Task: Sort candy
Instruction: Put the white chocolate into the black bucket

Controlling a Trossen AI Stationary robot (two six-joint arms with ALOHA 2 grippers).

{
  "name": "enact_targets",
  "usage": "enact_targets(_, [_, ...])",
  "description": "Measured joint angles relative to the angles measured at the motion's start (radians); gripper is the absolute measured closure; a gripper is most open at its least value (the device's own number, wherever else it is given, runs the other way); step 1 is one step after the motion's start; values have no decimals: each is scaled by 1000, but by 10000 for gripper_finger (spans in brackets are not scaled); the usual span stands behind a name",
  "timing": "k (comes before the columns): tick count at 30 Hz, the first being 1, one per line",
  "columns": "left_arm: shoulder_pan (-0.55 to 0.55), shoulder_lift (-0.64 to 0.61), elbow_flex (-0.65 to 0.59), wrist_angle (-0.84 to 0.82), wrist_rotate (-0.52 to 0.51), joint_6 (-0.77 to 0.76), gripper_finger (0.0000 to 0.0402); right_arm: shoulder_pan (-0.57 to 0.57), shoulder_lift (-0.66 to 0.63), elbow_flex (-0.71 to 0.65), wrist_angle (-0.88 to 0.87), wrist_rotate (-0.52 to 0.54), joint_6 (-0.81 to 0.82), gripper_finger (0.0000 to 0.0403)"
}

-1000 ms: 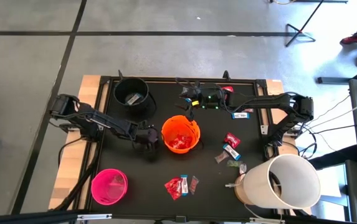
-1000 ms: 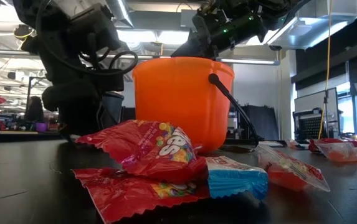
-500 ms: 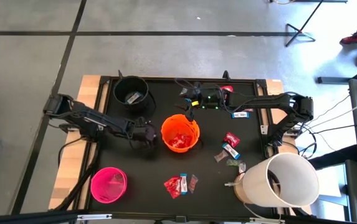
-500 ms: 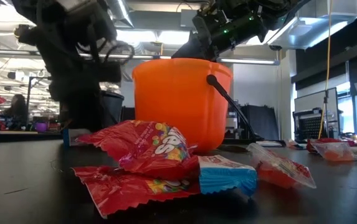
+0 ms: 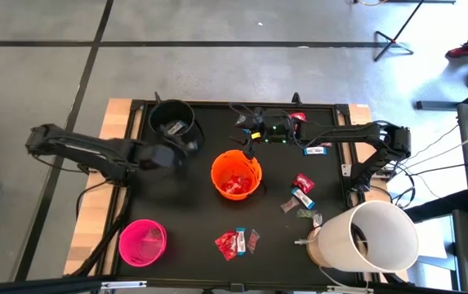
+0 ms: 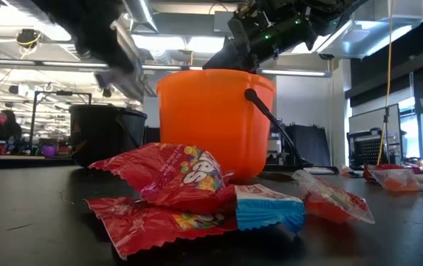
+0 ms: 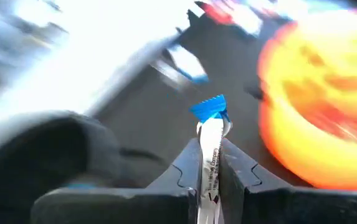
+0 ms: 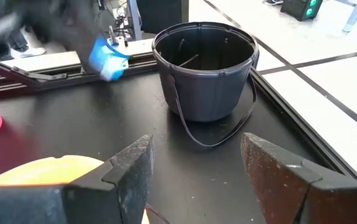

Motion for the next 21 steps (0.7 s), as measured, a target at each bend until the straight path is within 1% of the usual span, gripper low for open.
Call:
enact_targets(2, [3, -54, 14, 14, -180, 70, 384, 0, 0, 0, 3, 0, 0, 164])
enact_targets(3, [12, -79, 17, 13, -250, 105, 382, 0, 0, 0, 3, 0, 0, 164])
enact_targets(4, [29, -100, 17, 10, -303, 144, 380, 0, 0, 0, 3, 0, 0, 164])
enact_targets(5, [54, -118, 17, 6, -330, 182, 377, 0, 0, 0, 3, 0, 0, 164])
enact_targets(6, [87, -132, 16, 1, -332, 211, 375, 0, 0, 0, 3, 0, 0, 164])
enact_targets(7, [124, -145, 12, -3, -308, 234, 371, 0, 0, 0, 3, 0, 0, 164])
enact_targets(11, [307, -162, 9, -3, -119, 289, 358, 0, 0, 0, 7, 0, 0, 164])
enact_targets(14, [451, -150, 8, 7, -31, 327, 344, 0, 0, 0, 17, 0, 4, 164])
enact_targets(18, [628, -125, 8, 14, 106, 355, 309, 0, 0, 0, 15, 0, 34, 164])
enact_targets(21, [720, -107, 8, 42, 239, 375, 274, 0, 0, 0, 1, 0, 36, 164])
